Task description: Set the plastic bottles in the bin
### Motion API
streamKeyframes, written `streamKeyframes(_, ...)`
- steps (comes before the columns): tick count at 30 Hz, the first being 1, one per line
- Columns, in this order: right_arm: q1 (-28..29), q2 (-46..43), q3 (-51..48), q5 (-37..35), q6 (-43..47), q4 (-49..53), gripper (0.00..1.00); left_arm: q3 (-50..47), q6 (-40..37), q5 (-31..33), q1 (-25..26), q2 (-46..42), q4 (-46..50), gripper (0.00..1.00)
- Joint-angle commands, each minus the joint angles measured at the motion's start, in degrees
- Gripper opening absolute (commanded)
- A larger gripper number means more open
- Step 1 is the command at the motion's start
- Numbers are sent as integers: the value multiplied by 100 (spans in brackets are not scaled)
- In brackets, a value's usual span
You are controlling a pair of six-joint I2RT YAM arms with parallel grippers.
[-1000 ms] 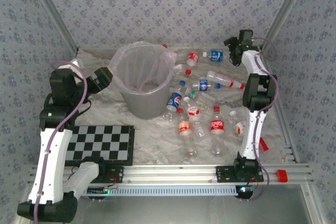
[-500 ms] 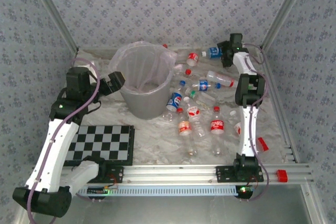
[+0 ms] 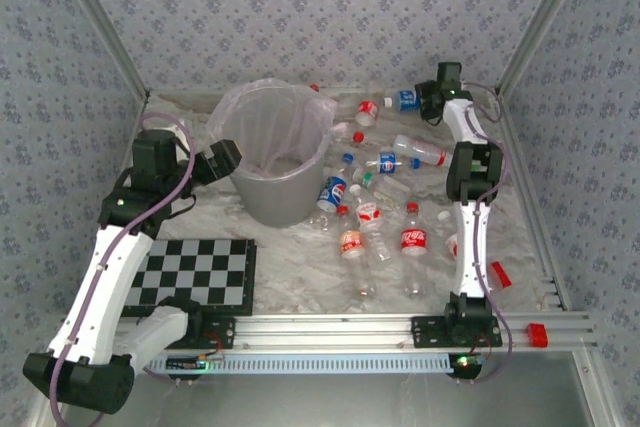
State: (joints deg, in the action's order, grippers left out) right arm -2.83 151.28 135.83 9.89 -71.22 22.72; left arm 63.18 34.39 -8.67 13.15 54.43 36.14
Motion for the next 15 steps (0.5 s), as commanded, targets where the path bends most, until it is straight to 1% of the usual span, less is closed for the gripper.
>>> streamKeyframes(1, -175, -481, -143, -18, 418, 329, 53, 4, 197, -308, 26, -125, -303, 99)
streamKeyframes(6, -347, -1448, -708, 22, 1167, 340, 51, -95, 377, -546, 24, -161, -628, 99)
streamKeyframes(11, -363, -2824, -1869, 30, 1813, 45, 49, -179, 524, -645, 30, -52, -842, 99)
streamKeyframes(15, -246, -3853, -2725, 101, 2254, -221, 45, -287, 525, -623, 37, 26, -963, 99)
